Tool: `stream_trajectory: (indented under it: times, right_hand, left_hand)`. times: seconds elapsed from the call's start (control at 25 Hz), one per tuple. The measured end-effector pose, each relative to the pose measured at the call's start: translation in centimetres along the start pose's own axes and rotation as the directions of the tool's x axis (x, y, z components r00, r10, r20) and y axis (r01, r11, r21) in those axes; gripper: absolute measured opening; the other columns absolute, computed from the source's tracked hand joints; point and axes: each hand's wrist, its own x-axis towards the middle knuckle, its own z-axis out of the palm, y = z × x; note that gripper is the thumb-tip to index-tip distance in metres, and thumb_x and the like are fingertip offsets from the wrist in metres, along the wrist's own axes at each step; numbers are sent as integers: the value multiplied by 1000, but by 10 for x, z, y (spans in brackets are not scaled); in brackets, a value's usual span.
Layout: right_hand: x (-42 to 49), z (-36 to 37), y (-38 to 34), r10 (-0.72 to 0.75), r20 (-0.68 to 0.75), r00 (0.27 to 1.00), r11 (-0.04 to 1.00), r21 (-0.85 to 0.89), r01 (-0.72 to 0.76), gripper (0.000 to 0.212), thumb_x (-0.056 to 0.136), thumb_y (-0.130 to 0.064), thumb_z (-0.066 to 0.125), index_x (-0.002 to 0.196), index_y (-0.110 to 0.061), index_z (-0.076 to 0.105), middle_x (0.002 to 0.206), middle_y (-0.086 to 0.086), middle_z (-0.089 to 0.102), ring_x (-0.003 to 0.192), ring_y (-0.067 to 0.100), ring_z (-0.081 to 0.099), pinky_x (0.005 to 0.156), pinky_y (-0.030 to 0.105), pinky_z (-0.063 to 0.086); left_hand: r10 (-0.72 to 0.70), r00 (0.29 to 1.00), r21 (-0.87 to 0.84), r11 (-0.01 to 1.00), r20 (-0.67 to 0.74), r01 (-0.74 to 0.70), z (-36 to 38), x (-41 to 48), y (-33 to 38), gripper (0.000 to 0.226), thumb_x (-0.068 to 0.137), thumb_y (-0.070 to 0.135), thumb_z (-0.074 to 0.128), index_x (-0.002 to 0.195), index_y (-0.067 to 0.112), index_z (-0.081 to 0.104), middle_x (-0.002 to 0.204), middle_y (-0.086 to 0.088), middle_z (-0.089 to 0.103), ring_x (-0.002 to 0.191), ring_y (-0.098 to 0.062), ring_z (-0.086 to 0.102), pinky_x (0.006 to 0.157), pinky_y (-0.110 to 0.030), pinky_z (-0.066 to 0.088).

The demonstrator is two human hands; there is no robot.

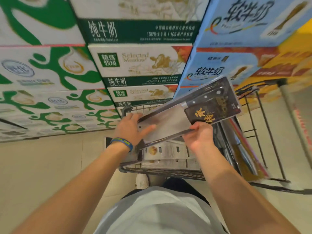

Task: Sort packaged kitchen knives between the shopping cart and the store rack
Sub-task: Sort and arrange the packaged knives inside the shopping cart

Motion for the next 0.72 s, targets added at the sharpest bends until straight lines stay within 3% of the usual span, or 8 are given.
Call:
stream_trajectory:
  times: [0.12,0.24,0.28,0.36,0.44,0.56,0.64,0.72]
  right_hand:
    - [-10,1,0,32,68,997,998,51,-35,49,60,1,39,103,0,64,101,21,72,95,40,67,103,50,50]
    - [-14,-8,1,39,54,998,996,80,-43,47,68,-3,42,102,-1,74,105,22,75,92,40,74,97,49,53]
    - [-14,-11,-1,48,27,998,999,4,-48,44,75,-3,42,106,-4,72,104,20,75,95,37,74,89,45,55]
    - [-16,-19,-5,6,-117,993,911,-408,-53,29,94,-6,44,114,-10,64,113,13,72,108,30,69,79,38,53]
    - [-15,-35,-2,-230,-214,949,622,-782,-26,33,98,-13,58,131,-18,55,129,7,65,109,22,64,80,34,51]
    - [-17,-54,11,-576,245,780,-48,-963,267,92,84,-27,78,155,-45,22,157,1,38,132,21,51,98,33,46]
    - [-13,-53,27,-486,540,688,-459,-827,325,126,75,-38,83,158,-49,-10,171,0,1,155,30,18,115,49,34]
    - [-6,-42,45,-258,625,736,-643,-680,353,142,71,-46,86,151,-47,-31,169,-2,-23,157,30,-9,121,57,20]
  left_hand:
    - [105,994,65,993,-34,-103,-24,12,18,87,66,96,29,112,30,62,101,3,69,92,-24,64,75,-36,50]
    - [162,986,114,980,26,-164,-44,19,39,70,66,97,28,80,33,51,65,10,56,66,-21,57,53,-31,37]
    - [198,980,145,969,12,-198,-49,19,45,67,68,95,29,76,32,49,59,10,51,62,-21,54,51,-31,36]
    - [254,967,256,935,-2,-245,-61,24,54,65,74,90,36,70,26,49,53,11,45,56,-20,47,49,-28,31]
    - [237,971,367,902,22,-228,-73,27,60,67,77,87,41,64,22,48,53,7,45,52,-18,44,47,-27,30]
    - [186,982,516,838,39,-179,-85,23,60,70,75,89,41,60,21,50,56,3,48,53,-21,48,53,-30,39]
    - [158,984,568,803,86,-179,-86,13,56,75,69,93,37,59,20,52,56,3,48,53,-21,48,54,-30,38]
    - [116,983,613,770,141,-178,-81,5,51,80,61,96,30,60,18,49,56,3,44,53,-22,46,56,-30,38]
